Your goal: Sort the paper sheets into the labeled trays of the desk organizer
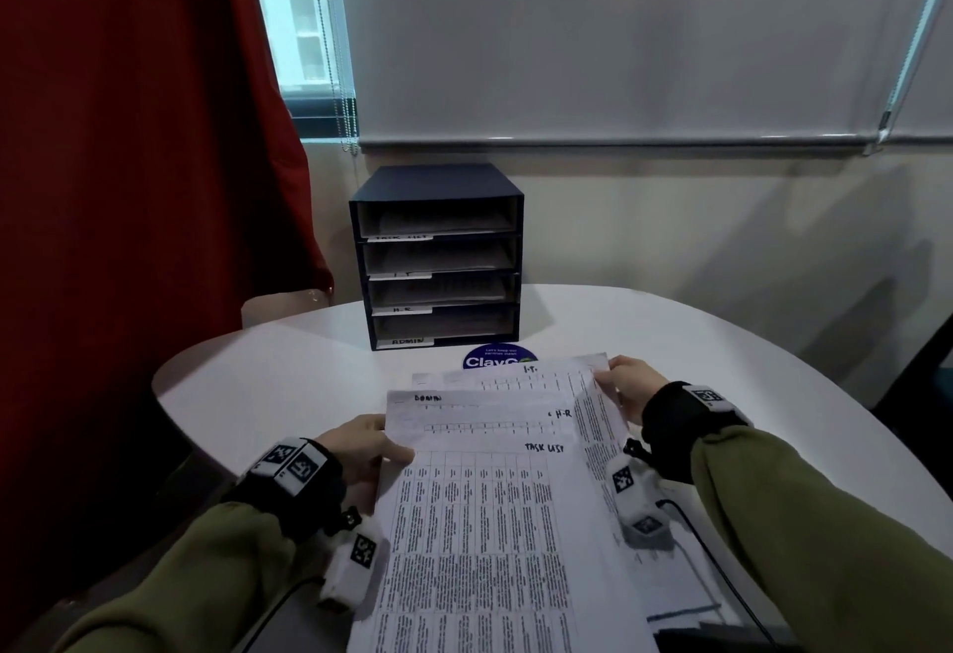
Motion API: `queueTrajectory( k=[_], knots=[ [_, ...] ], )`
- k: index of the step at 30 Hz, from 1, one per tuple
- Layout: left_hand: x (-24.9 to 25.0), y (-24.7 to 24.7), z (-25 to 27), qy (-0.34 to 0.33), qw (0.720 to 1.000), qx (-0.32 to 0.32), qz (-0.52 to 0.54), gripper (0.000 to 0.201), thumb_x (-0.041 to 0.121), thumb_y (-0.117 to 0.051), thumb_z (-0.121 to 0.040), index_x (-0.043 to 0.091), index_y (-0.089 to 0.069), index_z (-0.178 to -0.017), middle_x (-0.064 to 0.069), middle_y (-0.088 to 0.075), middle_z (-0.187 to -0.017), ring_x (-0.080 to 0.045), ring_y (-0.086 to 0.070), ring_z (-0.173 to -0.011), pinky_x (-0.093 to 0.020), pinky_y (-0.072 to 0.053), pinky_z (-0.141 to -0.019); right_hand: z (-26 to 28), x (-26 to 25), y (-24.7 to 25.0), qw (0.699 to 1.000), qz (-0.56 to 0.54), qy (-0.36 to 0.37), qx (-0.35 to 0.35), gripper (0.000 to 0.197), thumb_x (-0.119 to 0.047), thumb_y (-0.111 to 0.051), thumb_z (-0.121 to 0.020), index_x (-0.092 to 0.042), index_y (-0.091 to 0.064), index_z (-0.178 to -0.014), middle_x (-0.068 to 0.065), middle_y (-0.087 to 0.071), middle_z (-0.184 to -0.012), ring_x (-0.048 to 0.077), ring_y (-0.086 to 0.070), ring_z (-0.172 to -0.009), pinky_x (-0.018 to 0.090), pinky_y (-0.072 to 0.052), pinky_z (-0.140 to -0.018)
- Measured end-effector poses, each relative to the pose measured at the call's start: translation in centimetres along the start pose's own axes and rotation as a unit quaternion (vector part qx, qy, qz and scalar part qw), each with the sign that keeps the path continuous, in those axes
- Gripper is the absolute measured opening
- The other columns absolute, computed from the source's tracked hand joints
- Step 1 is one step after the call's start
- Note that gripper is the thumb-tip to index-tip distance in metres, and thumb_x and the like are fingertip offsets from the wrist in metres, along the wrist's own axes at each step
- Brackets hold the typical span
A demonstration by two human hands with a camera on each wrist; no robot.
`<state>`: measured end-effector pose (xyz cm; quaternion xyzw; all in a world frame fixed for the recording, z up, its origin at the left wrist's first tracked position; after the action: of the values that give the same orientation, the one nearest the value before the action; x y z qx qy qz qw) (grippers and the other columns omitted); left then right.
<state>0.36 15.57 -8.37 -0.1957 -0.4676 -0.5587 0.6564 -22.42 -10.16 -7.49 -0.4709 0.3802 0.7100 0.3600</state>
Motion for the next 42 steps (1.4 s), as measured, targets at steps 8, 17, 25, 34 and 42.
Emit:
queueTrajectory(
  k=[8, 17, 25, 34, 42],
  knots=[
    [-0.2, -0.4, -0.5, -0.003, 0.999, 0.049, 0.023, 0.022, -0.015, -0.051, -0.085, 0.001, -0.058, -0.099, -0.028, -0.063, -0.110, -0.033, -0.059, -0.081, -0.037, -0.048, -0.073, 0.3, 2.0, -2.4, 0.995, -0.018, -0.058, -0.073, 0.030, 0.009, -0.044, -0.093, -0.015, -0.046, -0.075, 0.004, -0.048, -0.079, 0.015, -0.049, -0.068, 0.024, -0.047, -0.064],
    [-0.9, 0.7, -0.3, 0.026, 0.997, 0.068, 0.012, 0.019, -0.015, -0.052, -0.081, -0.005, -0.061, -0.095, -0.023, -0.062, -0.085, -0.029, -0.056, -0.067, -0.035, -0.047, -0.065, 0.1, 4.4, -4.3, 0.992, -0.005, -0.102, -0.071, 0.022, 0.016, -0.041, -0.085, -0.004, -0.046, -0.093, 0.015, -0.045, -0.093, 0.027, -0.048, -0.086, 0.025, -0.051, -0.063],
    [-1.6, 0.9, -1.4, 0.053, 0.994, 0.077, -0.051, 0.028, -0.006, -0.064, -0.078, -0.002, -0.059, -0.105, -0.025, -0.066, -0.101, -0.033, -0.060, -0.088, -0.048, -0.050, -0.088, -0.3, 0.7, -3.5, 0.987, 0.133, -0.076, -0.044, 0.023, -0.004, -0.037, -0.095, 0.000, -0.058, -0.087, 0.012, -0.050, -0.064, 0.021, -0.047, -0.051, 0.028, -0.043, -0.052],
    [-2.2, 1.2, -2.6, 0.043, 0.995, 0.072, -0.060, 0.029, -0.003, -0.064, -0.079, -0.001, -0.057, -0.107, -0.020, -0.064, -0.095, -0.032, -0.059, -0.087, -0.044, -0.048, -0.082, -2.3, -0.7, -5.4, 0.984, 0.171, 0.047, 0.008, 0.021, -0.008, -0.051, -0.084, -0.008, -0.064, -0.101, 0.005, -0.058, -0.076, 0.025, -0.056, -0.075, 0.026, -0.042, -0.060],
    [-0.4, 2.2, -3.8, 0.001, 0.988, 0.153, 0.027, 0.016, -0.013, -0.060, -0.079, 0.001, -0.055, -0.081, -0.022, -0.060, -0.097, -0.034, -0.057, -0.090, -0.040, -0.047, -0.080, -2.0, -3.8, -0.1, 0.968, 0.053, 0.182, 0.166, 0.002, -0.013, -0.049, -0.092, -0.012, -0.047, -0.090, 0.009, -0.054, -0.092, 0.026, -0.050, -0.085, 0.028, -0.035, -0.075]
  ],
)
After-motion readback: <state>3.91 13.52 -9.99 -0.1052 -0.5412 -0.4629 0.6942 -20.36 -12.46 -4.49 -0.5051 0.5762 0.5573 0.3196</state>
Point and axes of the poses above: each hand's wrist, its own z-axis away from the middle knuckle, its own y-axis out of the back of the hand, x = y × z, the point moved 4 cm from there along -z, towards the middle knuckle
